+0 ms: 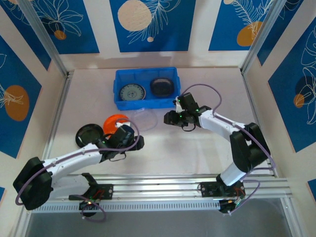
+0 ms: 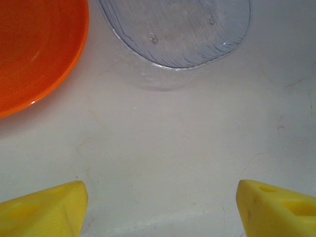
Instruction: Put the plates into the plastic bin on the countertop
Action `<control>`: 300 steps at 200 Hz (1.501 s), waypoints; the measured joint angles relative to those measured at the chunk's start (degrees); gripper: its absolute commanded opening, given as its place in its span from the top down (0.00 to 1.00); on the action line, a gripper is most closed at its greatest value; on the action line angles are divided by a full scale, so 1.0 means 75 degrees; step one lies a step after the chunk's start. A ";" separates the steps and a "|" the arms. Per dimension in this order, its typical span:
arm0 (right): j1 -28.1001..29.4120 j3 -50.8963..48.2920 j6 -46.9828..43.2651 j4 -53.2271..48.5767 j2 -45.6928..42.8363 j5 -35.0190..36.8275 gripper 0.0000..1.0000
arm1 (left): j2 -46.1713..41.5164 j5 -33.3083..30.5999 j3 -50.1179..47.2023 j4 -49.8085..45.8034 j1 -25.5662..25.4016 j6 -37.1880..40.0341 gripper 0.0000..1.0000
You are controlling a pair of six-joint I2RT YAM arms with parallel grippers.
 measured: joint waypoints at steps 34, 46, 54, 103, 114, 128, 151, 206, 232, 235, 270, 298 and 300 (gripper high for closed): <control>0.0181 0.0530 -0.0029 0.0169 0.0787 -0.0064 0.56 | 0.0032 0.0175 -0.0187 0.0358 0.0003 -0.0119 0.21; 0.0239 0.0691 -0.0032 0.0233 0.1049 -0.0090 0.57 | 0.0029 0.0224 -0.0268 0.0443 0.0006 -0.0187 0.21; 0.0274 0.0796 -0.0029 0.0274 0.1236 -0.0114 0.57 | 0.0029 0.0239 -0.0318 0.0490 0.0015 -0.0207 0.21; 0.0396 0.1434 -0.0026 0.0259 0.2197 -0.0143 0.61 | -0.0099 0.0315 -0.0522 0.0606 0.0102 -0.0318 0.21; 0.0402 0.1577 -0.0026 0.0254 0.2390 -0.0157 0.62 | -0.0157 0.0315 -0.0571 0.0621 0.0114 -0.0353 0.21; 0.0402 0.1760 -0.0026 0.0236 0.2626 -0.0172 0.63 | -0.0201 0.0315 -0.0624 0.0662 0.0143 -0.0385 0.21; 0.0405 0.2110 -0.0026 0.0067 0.3019 -0.0175 0.64 | -0.0219 0.0318 -0.0662 0.0676 0.0184 -0.0402 0.21; 0.0402 0.2317 -0.0015 -0.0050 0.3305 -0.0259 0.69 | -0.0353 0.0315 -0.0784 0.0723 0.0236 -0.0408 0.21; 0.0402 0.2323 0.0032 -0.0055 0.3325 -0.0256 0.74 | -0.0417 0.0312 -0.0816 0.0723 0.0259 -0.0434 0.21; 0.0402 0.2326 0.0032 -0.0055 0.3328 -0.0256 0.74 | -0.0420 0.0312 -0.0819 0.0723 0.0265 -0.0434 0.21; 0.0402 0.2328 0.0073 -0.0032 0.3340 -0.0259 0.80 | -0.0452 0.0312 -0.0833 0.0723 0.0294 -0.0431 0.21; 0.0417 0.2328 0.0157 -0.0006 0.3351 -0.0268 0.87 | -0.0455 0.0312 -0.0833 0.0720 0.0315 -0.0431 0.21; 0.0417 0.2328 0.0154 0.0000 0.3351 -0.0268 0.87 | -0.0455 0.0312 -0.0833 0.0720 0.0315 -0.0431 0.21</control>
